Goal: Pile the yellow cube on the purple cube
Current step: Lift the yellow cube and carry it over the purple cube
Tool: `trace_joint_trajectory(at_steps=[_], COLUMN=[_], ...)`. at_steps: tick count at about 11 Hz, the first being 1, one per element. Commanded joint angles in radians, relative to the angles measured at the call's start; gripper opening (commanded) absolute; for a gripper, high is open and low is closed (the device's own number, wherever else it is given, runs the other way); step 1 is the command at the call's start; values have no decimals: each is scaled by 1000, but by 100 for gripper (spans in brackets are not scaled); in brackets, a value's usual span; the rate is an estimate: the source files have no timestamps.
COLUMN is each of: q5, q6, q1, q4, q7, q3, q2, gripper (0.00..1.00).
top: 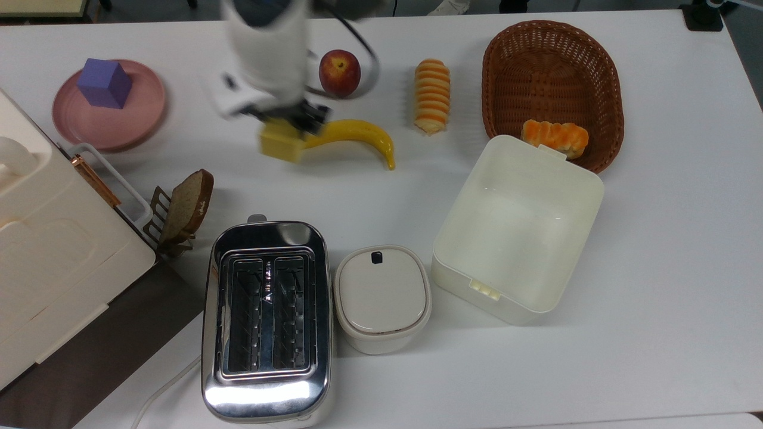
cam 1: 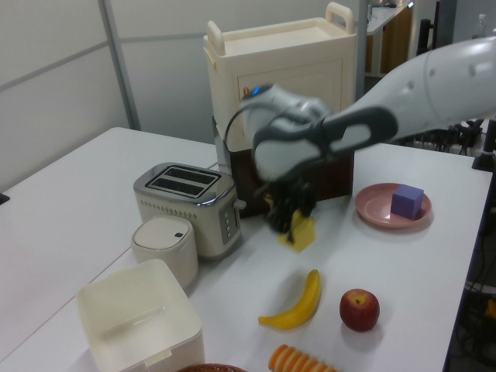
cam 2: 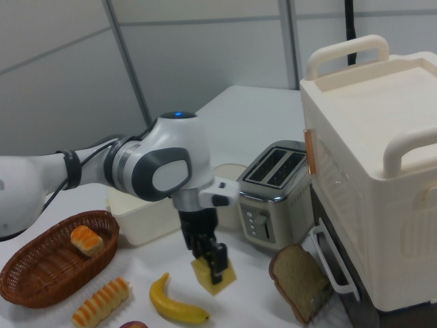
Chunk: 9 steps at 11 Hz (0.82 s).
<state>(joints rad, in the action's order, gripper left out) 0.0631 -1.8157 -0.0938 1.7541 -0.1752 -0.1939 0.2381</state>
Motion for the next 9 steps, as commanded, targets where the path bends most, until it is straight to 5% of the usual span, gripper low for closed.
trace_joint_trajectory(at_steps=[1, 6, 9], q5=[-2, -46, -134], q6=[32, 15, -46], q1=[29, 69, 89], q4=[-2, -2, 4], q7=[204, 540, 721], q3=[-151, -392, -522], q2=[-40, -33, -14], gripper=[0, 0, 0])
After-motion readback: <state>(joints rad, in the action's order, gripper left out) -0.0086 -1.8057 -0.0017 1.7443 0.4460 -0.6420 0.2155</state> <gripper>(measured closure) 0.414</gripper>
